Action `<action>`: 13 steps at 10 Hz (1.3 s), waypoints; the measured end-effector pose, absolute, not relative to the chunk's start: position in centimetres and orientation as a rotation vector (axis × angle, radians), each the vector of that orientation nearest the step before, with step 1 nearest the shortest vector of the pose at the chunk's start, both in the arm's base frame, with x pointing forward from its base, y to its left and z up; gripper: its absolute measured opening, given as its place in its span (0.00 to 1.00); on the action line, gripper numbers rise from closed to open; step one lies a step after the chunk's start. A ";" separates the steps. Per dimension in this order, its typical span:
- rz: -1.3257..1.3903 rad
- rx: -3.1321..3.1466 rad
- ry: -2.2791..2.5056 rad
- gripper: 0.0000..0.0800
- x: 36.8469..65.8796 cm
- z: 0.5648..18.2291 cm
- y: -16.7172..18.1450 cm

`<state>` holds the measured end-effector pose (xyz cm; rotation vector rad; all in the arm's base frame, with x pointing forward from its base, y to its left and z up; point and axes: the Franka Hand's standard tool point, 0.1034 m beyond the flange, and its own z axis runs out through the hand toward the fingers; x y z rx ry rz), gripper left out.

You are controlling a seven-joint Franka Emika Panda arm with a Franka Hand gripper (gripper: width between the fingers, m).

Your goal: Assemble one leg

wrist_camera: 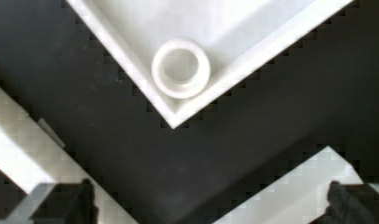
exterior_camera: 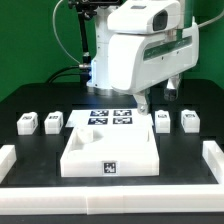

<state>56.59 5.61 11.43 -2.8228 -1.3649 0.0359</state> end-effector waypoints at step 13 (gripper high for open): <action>0.046 -2.523 -1.836 0.81 47.9 6.6 1.1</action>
Offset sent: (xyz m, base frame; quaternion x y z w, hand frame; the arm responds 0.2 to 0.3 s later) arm 0.0000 0.0000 0.0000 0.0000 0.0000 0.0000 1.0000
